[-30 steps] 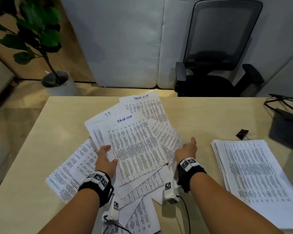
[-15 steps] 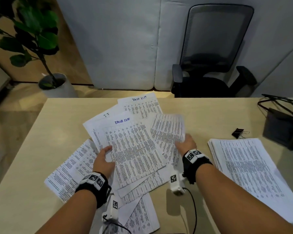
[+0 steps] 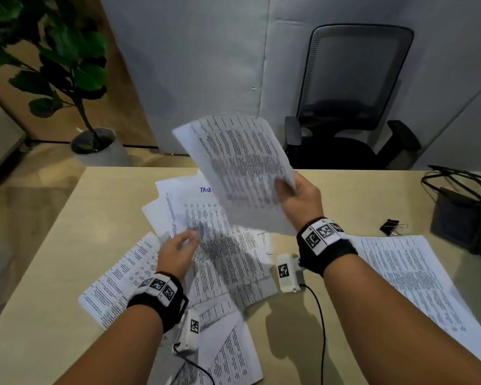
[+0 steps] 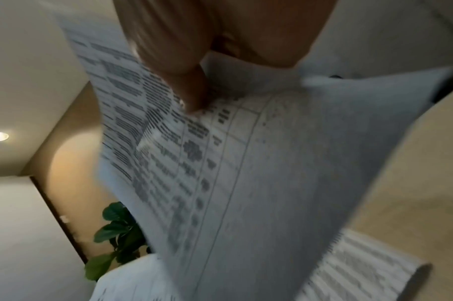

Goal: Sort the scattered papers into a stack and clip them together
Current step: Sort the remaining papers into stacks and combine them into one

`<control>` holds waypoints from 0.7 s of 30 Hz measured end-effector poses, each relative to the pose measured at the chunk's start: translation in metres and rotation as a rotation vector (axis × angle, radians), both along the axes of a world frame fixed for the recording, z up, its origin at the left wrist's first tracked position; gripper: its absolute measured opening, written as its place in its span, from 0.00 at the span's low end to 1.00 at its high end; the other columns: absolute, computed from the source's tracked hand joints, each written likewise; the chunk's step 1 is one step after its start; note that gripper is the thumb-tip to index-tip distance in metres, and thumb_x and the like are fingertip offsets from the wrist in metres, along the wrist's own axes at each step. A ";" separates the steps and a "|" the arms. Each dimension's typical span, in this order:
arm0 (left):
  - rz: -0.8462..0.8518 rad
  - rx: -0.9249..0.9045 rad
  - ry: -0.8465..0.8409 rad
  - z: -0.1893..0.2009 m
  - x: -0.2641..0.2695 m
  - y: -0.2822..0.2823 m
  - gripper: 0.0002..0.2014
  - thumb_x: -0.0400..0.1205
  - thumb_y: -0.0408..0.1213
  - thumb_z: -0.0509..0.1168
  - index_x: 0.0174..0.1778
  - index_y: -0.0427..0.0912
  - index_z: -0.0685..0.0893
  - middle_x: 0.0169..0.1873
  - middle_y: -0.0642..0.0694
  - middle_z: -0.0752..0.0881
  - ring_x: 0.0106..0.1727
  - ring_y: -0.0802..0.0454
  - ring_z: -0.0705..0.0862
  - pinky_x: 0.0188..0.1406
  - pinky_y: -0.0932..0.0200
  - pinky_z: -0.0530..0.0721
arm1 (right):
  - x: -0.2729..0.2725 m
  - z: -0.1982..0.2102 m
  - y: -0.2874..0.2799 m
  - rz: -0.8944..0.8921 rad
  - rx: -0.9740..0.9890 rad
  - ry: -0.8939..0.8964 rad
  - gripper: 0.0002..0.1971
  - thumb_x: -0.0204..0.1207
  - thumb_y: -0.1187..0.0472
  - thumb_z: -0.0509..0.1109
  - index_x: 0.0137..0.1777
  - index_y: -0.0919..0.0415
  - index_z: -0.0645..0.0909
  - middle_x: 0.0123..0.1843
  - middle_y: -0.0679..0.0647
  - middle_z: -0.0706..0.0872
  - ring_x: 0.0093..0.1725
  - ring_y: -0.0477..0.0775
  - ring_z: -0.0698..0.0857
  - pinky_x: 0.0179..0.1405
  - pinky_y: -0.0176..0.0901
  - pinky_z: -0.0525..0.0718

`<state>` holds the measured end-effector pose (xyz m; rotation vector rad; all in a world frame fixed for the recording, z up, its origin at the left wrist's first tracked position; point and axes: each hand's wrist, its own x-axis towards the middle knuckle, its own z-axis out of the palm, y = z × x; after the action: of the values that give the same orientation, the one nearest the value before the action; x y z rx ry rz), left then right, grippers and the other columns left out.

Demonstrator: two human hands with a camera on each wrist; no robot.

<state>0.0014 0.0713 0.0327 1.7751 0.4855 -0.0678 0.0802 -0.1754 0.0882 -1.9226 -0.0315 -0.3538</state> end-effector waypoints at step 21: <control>-0.063 -0.088 -0.538 0.092 0.025 -0.056 0.50 0.78 0.15 0.62 0.79 0.71 0.49 0.80 0.62 0.63 0.80 0.59 0.65 0.76 0.48 0.70 | -0.025 0.033 -0.026 0.112 0.371 0.108 0.20 0.76 0.71 0.69 0.61 0.47 0.77 0.56 0.48 0.87 0.56 0.48 0.86 0.53 0.51 0.86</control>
<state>0.0261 0.0151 0.1252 1.6372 0.0368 0.3327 0.0557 -0.2011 0.1215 -1.5621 -0.0015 -0.1654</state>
